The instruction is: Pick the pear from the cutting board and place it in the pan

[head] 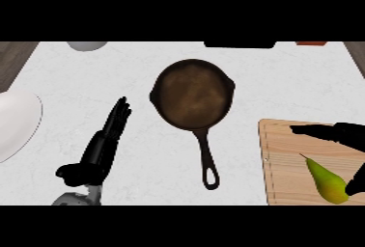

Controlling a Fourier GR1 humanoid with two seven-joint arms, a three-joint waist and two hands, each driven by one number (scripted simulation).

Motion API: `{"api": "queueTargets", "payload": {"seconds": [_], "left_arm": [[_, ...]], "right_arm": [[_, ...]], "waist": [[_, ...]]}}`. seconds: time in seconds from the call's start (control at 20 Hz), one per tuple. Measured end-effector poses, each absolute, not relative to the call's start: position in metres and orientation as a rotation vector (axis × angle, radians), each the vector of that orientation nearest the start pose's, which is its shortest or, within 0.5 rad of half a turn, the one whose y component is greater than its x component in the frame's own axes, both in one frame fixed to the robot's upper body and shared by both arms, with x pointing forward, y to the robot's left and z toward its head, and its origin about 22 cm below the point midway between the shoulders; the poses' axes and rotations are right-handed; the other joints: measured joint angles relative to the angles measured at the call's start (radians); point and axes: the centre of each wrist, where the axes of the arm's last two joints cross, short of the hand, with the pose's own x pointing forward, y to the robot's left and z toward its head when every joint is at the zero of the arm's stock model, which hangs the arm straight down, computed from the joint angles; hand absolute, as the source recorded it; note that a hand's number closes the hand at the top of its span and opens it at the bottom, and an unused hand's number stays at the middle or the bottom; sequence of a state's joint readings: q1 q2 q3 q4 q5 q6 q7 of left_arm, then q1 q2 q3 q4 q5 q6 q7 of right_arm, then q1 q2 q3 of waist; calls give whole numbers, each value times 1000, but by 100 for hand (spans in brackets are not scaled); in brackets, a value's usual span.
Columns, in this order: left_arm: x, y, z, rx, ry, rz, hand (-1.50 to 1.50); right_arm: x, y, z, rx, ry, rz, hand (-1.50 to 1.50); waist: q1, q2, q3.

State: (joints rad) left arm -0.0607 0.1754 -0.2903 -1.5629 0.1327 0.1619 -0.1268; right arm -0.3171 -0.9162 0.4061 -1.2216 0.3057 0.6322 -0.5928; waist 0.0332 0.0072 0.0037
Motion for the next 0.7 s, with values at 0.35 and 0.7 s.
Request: {"api": "queueTargets", "payload": {"seconds": [0.35,0.7], "left_arm": [[248,197,11,-74,-1703,-147,0],[246,198,13,-83,-1692,-138,0]], "right_arm": [[292,-399,53,77,-1174,1618,-150],[299,-400,28,86,-1171,1599,-150]], "waist": [[-11,-2,-2],[-13,-3,-3]]}}
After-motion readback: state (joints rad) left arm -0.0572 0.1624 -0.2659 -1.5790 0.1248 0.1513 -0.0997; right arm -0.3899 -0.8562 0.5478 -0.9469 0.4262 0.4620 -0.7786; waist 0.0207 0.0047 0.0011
